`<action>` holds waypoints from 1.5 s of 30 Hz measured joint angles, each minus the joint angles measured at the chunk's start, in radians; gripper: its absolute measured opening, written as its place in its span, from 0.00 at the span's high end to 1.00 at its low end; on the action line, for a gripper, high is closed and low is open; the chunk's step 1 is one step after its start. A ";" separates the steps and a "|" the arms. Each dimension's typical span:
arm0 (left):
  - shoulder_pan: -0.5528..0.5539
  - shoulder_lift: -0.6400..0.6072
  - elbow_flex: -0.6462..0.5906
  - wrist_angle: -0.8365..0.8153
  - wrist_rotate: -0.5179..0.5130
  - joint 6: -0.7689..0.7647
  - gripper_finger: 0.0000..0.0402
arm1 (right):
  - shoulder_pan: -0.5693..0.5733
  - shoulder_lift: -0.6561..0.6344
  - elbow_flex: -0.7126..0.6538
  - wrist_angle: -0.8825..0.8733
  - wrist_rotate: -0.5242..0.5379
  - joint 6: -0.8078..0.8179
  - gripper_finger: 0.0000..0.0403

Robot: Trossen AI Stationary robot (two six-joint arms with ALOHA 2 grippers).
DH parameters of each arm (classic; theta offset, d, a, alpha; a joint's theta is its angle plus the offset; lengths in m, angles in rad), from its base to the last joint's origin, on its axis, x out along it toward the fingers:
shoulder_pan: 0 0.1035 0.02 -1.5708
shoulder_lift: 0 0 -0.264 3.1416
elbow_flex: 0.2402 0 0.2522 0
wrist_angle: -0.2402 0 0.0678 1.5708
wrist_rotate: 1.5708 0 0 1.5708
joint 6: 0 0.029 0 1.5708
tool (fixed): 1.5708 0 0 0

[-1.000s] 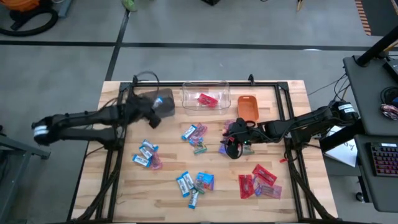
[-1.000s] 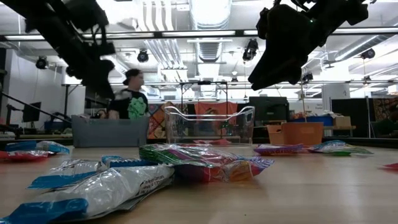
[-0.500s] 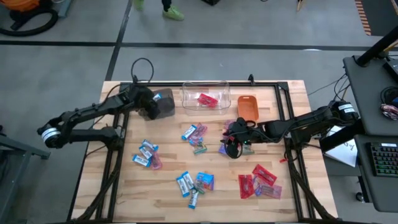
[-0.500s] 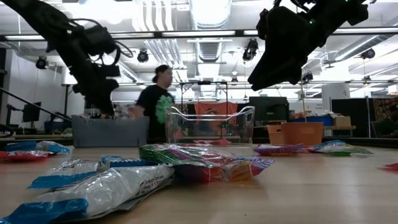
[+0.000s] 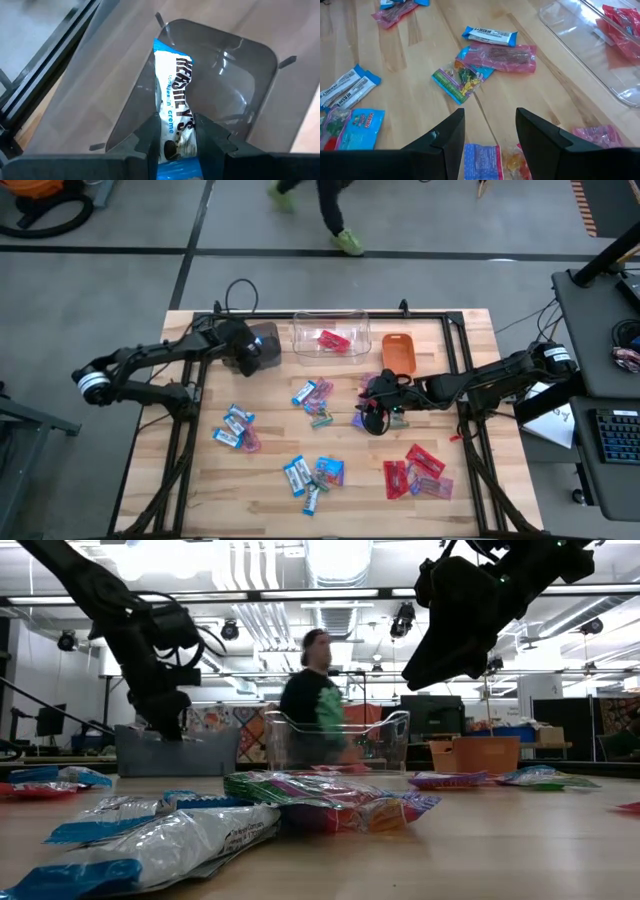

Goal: Sort candy
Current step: Put the white chocolate into the black bin, then put the blue gummy into the orange bin

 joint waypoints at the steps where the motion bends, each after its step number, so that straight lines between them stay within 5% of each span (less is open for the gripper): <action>1: 0.000 0.008 0.000 0.005 -0.001 0.000 0.80 | 0.000 0.000 0.000 0.000 0.000 0.000 0.59; 17: -0.001 0.050 0.009 0.013 -0.003 -0.030 0.53 | 0.000 0.000 0.000 0.000 0.000 -0.001 0.59; 25: -0.053 -0.012 0.050 -0.030 0.060 -0.137 0.52 | 0.000 0.000 0.001 0.000 0.000 0.020 0.59; 40: -0.481 -0.184 0.053 0.128 0.051 -0.242 0.52 | 0.000 0.000 0.005 0.008 -0.007 0.088 0.59; 45: -0.656 -0.179 0.053 0.192 0.036 -0.279 0.52 | 0.000 0.000 0.009 0.004 -0.142 0.191 0.59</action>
